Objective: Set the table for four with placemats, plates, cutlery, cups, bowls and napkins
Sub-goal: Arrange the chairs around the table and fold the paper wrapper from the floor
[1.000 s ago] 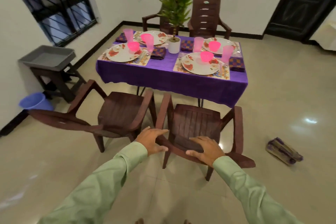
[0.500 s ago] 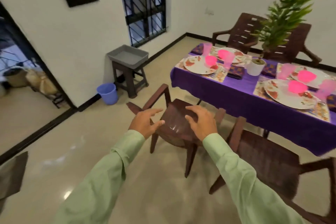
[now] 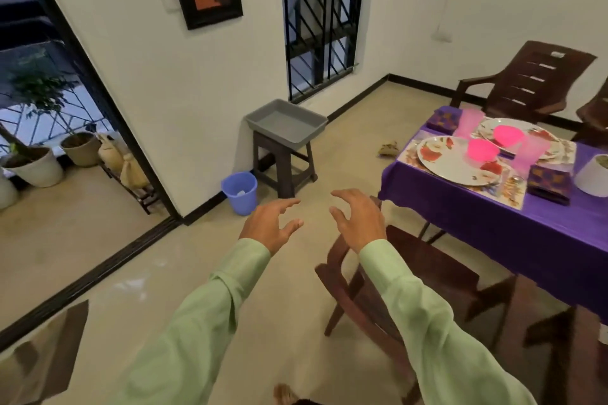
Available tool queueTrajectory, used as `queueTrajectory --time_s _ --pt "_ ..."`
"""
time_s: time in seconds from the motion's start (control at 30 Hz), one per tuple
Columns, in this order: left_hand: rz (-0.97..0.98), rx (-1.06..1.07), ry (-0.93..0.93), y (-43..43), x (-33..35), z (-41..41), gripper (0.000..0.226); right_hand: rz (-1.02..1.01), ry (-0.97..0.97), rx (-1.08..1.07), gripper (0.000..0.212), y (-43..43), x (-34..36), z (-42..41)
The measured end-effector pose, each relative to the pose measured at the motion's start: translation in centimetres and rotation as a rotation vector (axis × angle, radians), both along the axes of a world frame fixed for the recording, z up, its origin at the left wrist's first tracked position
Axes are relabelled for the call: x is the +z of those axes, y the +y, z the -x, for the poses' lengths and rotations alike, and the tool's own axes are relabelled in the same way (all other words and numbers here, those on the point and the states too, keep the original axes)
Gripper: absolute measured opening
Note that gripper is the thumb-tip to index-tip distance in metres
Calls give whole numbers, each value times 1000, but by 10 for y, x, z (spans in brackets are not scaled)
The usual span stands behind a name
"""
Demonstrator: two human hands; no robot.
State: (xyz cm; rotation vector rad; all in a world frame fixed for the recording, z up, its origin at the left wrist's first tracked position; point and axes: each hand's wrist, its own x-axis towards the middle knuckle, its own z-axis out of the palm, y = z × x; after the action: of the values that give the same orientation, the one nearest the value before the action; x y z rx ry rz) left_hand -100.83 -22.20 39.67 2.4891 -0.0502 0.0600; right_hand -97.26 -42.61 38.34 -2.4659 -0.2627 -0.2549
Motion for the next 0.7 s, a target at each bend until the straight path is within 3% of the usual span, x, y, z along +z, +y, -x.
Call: queueTrajectory --time_s 0.3,0.5,0.7 --pt "-72 -56 -32 80 31 -223 48 -14 -31 -96 35 84 15 -210" --pt "-36 -131 -73 111 15 -391 52 14 -37 -207 34 102 -5 -345" --pt "-74 -329 -48 108 20 -554 47 30 12 -390 35 111 -1 -467"
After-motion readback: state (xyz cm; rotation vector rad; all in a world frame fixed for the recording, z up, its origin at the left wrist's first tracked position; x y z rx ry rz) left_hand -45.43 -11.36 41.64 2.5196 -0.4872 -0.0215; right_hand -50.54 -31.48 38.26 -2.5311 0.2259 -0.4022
